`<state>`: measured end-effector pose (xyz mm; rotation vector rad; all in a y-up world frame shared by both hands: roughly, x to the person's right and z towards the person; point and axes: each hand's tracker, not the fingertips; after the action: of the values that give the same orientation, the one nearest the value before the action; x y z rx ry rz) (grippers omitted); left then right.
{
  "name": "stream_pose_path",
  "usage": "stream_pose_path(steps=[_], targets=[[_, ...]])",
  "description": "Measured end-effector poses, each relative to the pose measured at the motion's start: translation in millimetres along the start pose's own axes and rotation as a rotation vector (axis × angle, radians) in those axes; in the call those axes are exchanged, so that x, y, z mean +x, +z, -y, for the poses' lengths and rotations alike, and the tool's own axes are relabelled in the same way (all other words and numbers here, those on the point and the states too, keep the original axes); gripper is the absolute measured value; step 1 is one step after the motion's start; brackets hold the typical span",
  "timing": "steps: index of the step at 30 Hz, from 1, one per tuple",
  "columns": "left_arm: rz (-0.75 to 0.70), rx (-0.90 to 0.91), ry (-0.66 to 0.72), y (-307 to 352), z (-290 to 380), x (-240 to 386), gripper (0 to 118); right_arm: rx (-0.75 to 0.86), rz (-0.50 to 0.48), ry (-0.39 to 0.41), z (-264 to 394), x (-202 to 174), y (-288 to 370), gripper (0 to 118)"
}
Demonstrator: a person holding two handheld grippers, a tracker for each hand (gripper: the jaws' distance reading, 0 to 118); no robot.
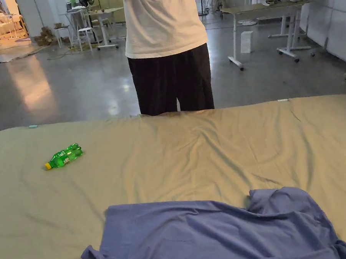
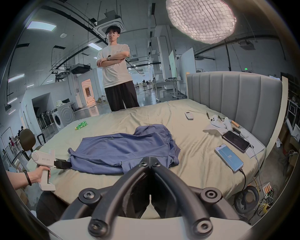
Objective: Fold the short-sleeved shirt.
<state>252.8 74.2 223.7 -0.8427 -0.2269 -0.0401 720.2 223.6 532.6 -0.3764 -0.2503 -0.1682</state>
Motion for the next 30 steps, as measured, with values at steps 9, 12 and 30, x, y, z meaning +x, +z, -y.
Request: stream_pose_path(steps=[9, 12, 30], targets=[[-0.047, -0.042, -0.089, 6, -12, 25, 9, -0.022, 0.018, -0.003, -3, 21, -37, 9], [-0.051, -0.049, -0.116, 7, -12, 28, 9, -0.131, 0.046, -0.036, 0, 42, -90, 86], [-0.042, -0.024, -0.069, 13, -14, 18, 7, -0.377, 0.125, -0.013, 30, 41, -242, 8]])
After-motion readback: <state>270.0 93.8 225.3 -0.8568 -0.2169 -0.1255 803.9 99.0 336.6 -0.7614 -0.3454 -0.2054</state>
